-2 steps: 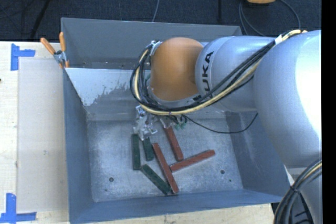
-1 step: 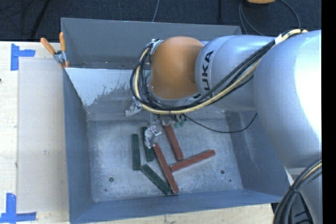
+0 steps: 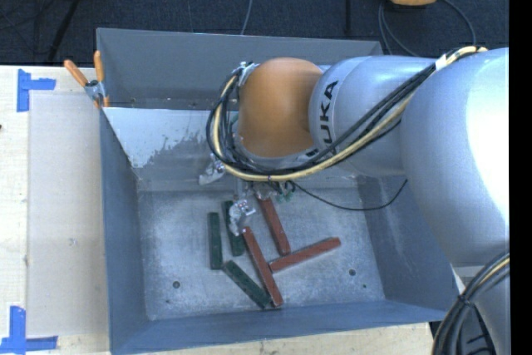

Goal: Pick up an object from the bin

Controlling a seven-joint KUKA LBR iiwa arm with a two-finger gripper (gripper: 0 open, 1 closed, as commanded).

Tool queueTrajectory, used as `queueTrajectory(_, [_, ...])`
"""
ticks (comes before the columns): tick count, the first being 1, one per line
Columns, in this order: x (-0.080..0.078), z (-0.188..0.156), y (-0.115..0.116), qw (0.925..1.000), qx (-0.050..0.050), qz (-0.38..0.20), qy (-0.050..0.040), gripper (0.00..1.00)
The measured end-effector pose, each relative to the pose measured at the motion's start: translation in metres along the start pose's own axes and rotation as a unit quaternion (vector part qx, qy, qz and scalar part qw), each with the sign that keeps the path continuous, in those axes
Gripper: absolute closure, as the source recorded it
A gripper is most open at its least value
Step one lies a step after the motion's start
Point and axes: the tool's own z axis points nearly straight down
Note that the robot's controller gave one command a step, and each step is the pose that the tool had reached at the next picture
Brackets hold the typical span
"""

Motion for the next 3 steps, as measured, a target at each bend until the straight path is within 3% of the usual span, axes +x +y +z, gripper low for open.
queueTrajectory(1, [0.0306,-0.0008,-0.0219,0.9916,-0.001,-0.129,-0.0004,1.0])
queueTrajectory(2, [0.0313,0.0004,-0.0236,0.9917,0.0,-0.129,0.0003,0.0])
queueTrajectory(3, [0.0328,0.0025,-0.0244,0.9919,0.0,-0.127,0.0011,1.0])
